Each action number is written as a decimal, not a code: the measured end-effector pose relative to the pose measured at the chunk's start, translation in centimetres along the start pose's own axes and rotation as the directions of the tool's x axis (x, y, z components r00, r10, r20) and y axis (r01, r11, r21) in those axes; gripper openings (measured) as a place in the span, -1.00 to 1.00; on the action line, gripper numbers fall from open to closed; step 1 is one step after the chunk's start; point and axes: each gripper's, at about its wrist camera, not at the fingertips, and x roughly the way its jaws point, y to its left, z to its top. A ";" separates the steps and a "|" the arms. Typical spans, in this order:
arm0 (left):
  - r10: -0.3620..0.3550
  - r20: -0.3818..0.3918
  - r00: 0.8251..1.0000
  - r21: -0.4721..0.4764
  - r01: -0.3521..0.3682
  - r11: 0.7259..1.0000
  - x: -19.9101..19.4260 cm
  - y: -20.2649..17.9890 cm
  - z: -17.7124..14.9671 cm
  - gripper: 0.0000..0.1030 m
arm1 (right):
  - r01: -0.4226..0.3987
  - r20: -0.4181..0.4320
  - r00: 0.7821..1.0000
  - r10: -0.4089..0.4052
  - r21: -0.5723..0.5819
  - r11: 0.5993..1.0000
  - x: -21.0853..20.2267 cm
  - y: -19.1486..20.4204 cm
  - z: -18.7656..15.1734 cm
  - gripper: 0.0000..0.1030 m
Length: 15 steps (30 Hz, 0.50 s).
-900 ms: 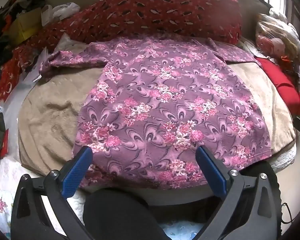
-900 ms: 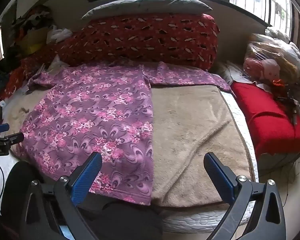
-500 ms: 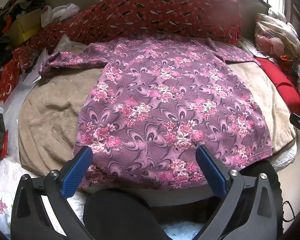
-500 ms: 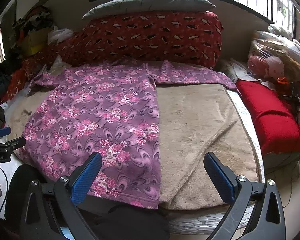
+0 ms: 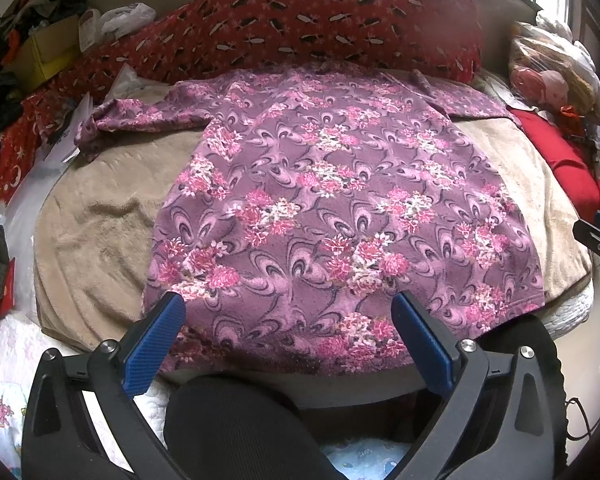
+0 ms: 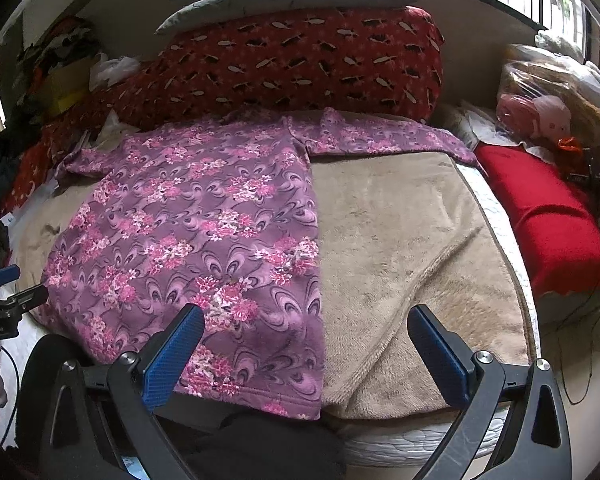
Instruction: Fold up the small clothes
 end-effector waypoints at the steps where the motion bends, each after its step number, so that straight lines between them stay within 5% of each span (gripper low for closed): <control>1: 0.000 -0.002 1.000 0.001 0.000 1.000 0.1 -0.1 0.0 1.00 | 0.005 0.006 1.000 -0.005 -0.006 1.000 0.0 0.0 0.0 0.97; 15: 0.000 -0.029 1.000 0.021 0.000 1.000 0.4 -0.8 -0.3 1.00 | -0.017 0.029 0.999 0.017 0.005 1.000 0.0 -0.1 0.3 0.97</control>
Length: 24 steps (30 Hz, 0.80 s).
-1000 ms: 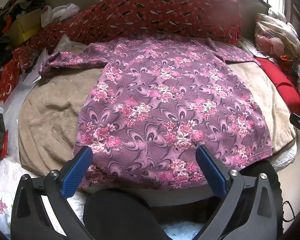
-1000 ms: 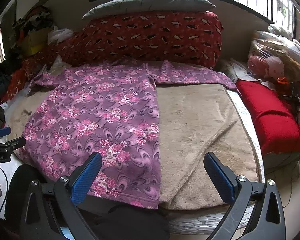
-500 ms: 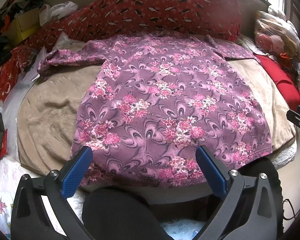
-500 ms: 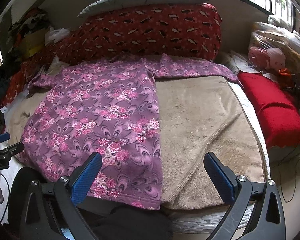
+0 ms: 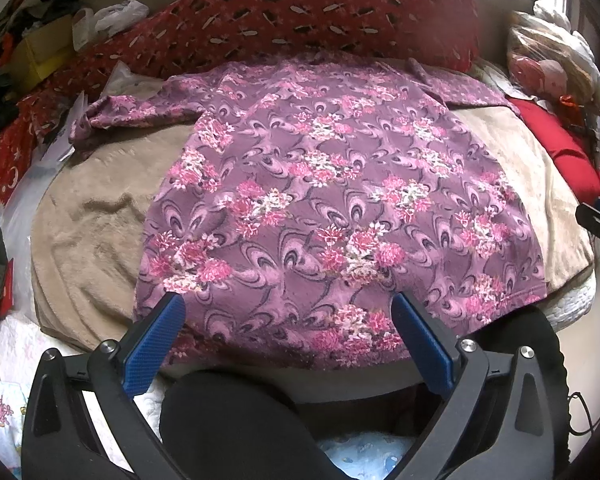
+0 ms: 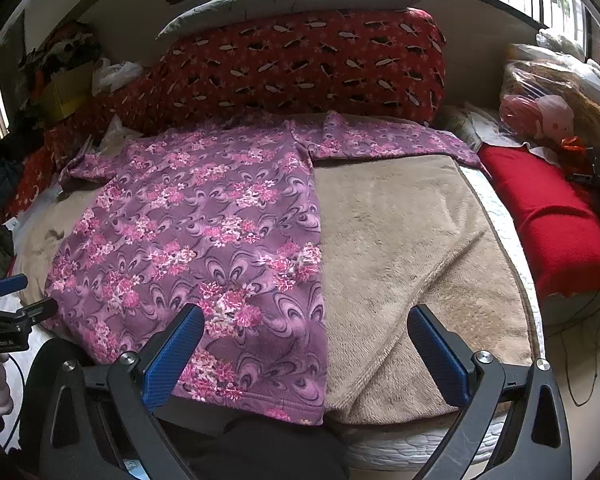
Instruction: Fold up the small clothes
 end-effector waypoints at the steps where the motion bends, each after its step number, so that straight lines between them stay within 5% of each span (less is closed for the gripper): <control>1: 0.001 -0.003 1.000 0.002 -0.001 1.000 0.0 0.0 0.0 1.00 | -0.002 0.005 1.000 0.002 0.000 1.000 0.0 0.0 0.0 0.97; 16: -0.029 -0.052 0.998 -0.053 0.026 0.998 1.8 1.0 0.1 1.00 | -0.018 -0.069 0.997 0.018 -0.001 1.000 1.2 0.3 0.0 0.94; 24: 0.009 -0.042 0.999 -0.183 -0.017 0.983 2.4 7.2 3.2 1.00 | -0.017 -0.109 0.994 0.020 0.029 0.999 4.1 -0.5 1.2 0.93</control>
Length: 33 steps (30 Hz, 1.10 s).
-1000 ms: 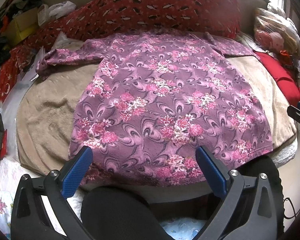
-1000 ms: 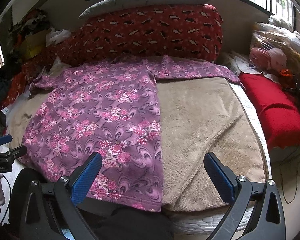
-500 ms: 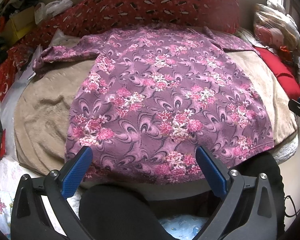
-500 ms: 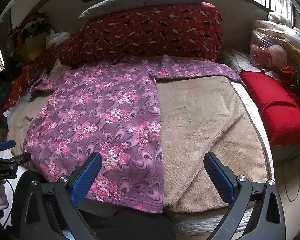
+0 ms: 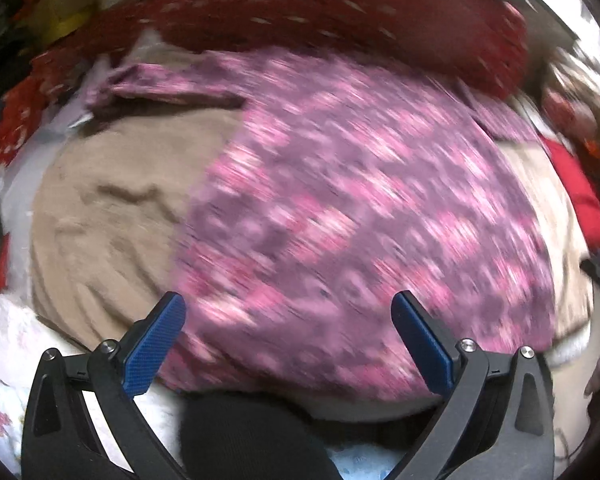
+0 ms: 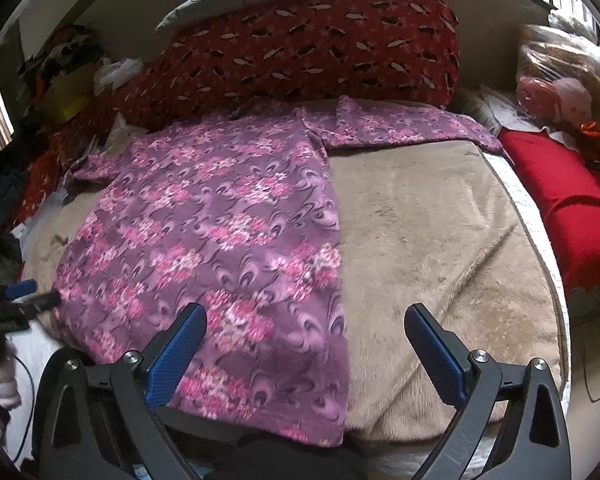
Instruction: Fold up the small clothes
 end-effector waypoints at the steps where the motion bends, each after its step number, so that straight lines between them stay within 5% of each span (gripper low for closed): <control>1: 0.019 0.006 1.000 -0.035 -0.019 0.999 0.2 1.3 0.6 1.00 | 0.006 -0.008 1.000 -0.006 0.017 1.000 0.7 -0.5 0.3 0.93; 7: 0.063 -0.089 0.994 -0.217 -0.081 0.973 4.0 8.8 2.5 1.00 | 0.028 -0.151 0.988 -0.011 0.108 0.994 6.2 -2.7 0.3 0.91; 11: -0.034 -0.204 0.978 -0.239 -0.017 0.971 7.0 9.2 0.5 0.98 | 0.036 -0.213 0.977 -0.021 0.069 0.997 8.8 -1.3 -0.5 0.64; 12: -0.066 -0.214 0.975 -0.241 0.013 0.970 7.2 8.9 0.1 0.73 | 0.047 -0.188 0.981 -0.041 0.030 0.998 8.6 -0.6 -0.7 0.60; 13: -0.112 -0.226 0.968 -0.239 0.056 0.969 7.6 8.4 -0.5 0.47 | 0.025 -0.166 0.986 -0.023 0.006 1.000 8.2 -0.1 -0.6 0.28; 14: -0.149 -0.252 0.956 -0.228 0.091 0.969 8.1 7.8 -0.9 -0.31 | -0.025 -0.160 0.987 0.023 -0.011 1.000 7.9 0.3 -0.6 -0.61; 15: -0.164 -0.285 0.944 -0.215 0.104 0.971 8.7 7.2 -1.3 -0.61 | -0.068 -0.174 0.983 0.064 -0.018 0.998 7.8 0.6 -0.6 -0.93; 18: -0.174 -0.262 0.949 -0.230 0.114 0.967 7.4 7.2 -1.4 -0.87 | -0.122 -0.137 0.984 0.116 -0.040 0.992 6.1 0.9 -0.1 -0.92; 22: -0.246 -0.215 0.945 -0.261 0.187 0.947 4.5 8.1 -2.1 -0.87 | -0.182 -0.025 0.983 0.183 0.029 0.983 1.6 -1.8 1.2 -0.93; 28: -0.286 -0.277 0.917 -0.318 0.193 0.928 5.3 9.4 -2.9 -0.86 | -0.094 -0.145 0.983 0.114 0.140 0.986 5.2 -5.8 -1.0 -0.97; 33: -0.290 -0.181 0.940 -0.342 0.216 0.914 3.3 11.7 0.6 -0.75 | -0.104 -0.101 0.985 0.137 0.276 0.955 4.1 -7.7 -1.3 -0.87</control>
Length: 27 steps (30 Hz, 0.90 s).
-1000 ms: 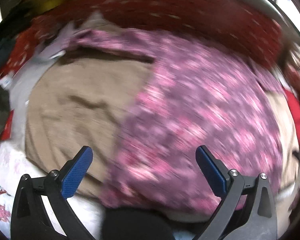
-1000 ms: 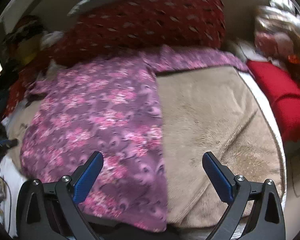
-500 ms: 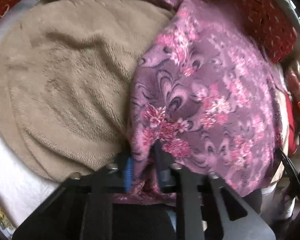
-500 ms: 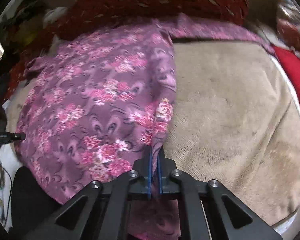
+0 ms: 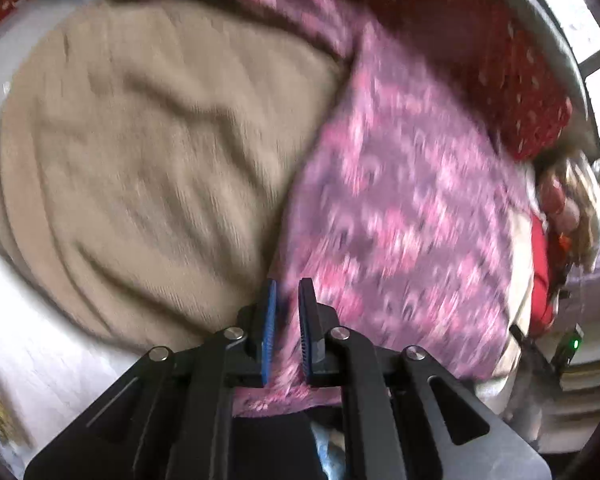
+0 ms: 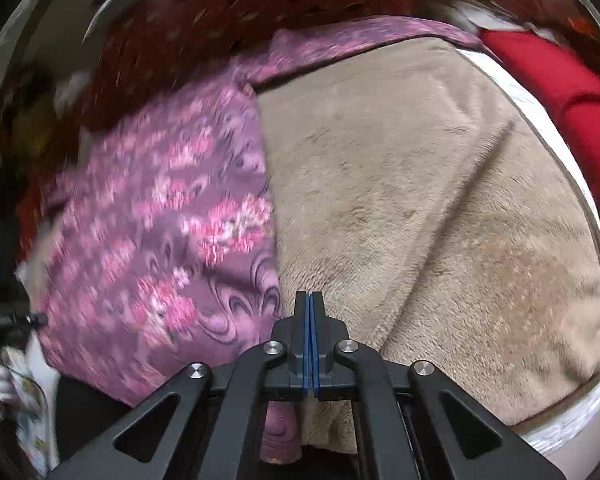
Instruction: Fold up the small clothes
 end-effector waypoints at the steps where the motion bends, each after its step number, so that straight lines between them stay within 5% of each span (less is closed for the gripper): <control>1: -0.005 0.013 1.000 -0.007 0.005 1.000 -0.2 0.1 1.1 -0.70 | -0.013 0.024 1.000 0.012 0.008 1.000 -0.4 0.2 0.4 -0.87; 3: 0.001 0.055 0.998 -0.041 0.002 0.999 -0.4 0.3 4.4 -0.31 | -0.034 0.062 0.997 0.034 -0.001 0.999 -1.0 1.2 1.6 -0.83; 7: 0.004 0.105 0.994 -0.119 0.009 0.993 1.1 0.3 11.4 -0.20 | -0.031 0.054 0.998 0.034 -0.064 0.997 0.9 4.4 3.2 -0.25; 11: -0.007 0.106 0.994 -0.249 0.033 0.968 4.8 1.0 17.8 0.00 | -0.048 -0.021 0.999 0.046 -0.108 0.993 4.4 8.1 3.4 -0.24; 16: -0.064 0.051 0.997 -0.409 0.079 0.909 10.2 2.3 21.7 0.00 | -0.061 -0.081 0.996 0.045 -0.208 0.976 7.2 12.1 3.4 -0.24; 18: -0.047 0.055 0.997 -0.432 0.066 0.899 10.9 2.8 22.9 -0.20 | -0.062 -0.085 0.995 0.042 -0.244 0.968 7.7 13.2 3.9 -0.24; 20: -0.022 0.079 0.997 -0.385 0.051 0.921 10.5 2.4 24.2 -0.92 | -0.062 -0.081 0.996 0.042 -0.258 0.964 8.1 13.8 4.8 -0.25; 23: 0.057 0.138 0.989 -0.338 -0.007 0.941 8.4 2.7 25.4 -0.94 | -0.057 -0.057 0.997 0.043 -0.265 0.963 8.6 14.3 6.7 -0.24; 27: 0.201 0.217 0.955 -0.296 -0.131 0.946 5.7 3.8 26.4 -0.94 | -0.068 -0.023 0.998 0.064 -0.248 0.966 9.5 15.0 9.1 -0.24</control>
